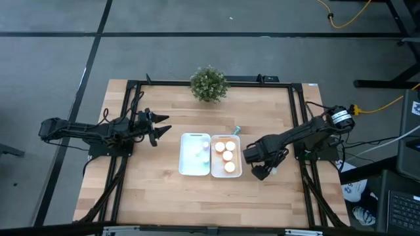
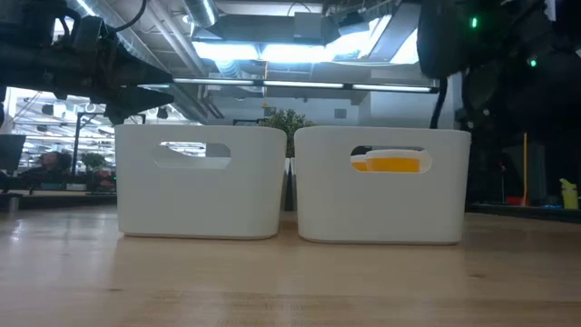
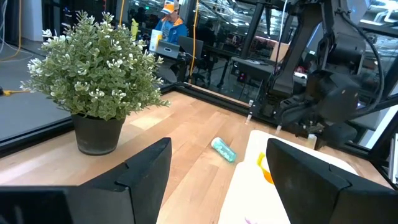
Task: Pick and place medicine bottles into bin by pill shape (circle, oval)
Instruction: Put the yellow tablet bottle into the left white bin
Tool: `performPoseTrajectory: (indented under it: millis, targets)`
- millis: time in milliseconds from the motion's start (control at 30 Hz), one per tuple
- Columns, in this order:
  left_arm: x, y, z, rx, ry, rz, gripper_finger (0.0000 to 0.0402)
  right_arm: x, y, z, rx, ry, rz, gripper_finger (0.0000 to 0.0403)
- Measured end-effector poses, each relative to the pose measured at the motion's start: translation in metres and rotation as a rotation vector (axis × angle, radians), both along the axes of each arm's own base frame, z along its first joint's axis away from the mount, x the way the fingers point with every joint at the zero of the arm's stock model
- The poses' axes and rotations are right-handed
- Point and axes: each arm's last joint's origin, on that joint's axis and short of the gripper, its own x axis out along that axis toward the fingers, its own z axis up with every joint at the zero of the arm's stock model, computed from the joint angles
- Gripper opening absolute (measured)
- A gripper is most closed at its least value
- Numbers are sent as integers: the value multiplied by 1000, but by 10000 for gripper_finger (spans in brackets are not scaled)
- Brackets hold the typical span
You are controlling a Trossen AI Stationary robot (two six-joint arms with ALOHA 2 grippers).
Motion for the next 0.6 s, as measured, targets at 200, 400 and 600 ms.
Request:
performPoseTrajectory:
  millis: [200,400,600]
  targets:
    - [0,0,0,0,-1,0,255,-6,1,41,-124,-169,-46,322]
    - [0,0,0,0,-1,0,255,-30,23,65,-187,-260,-84,322]
    - [0,0,0,0,0,0,255,-54,56,70,-297,-349,-136,322]
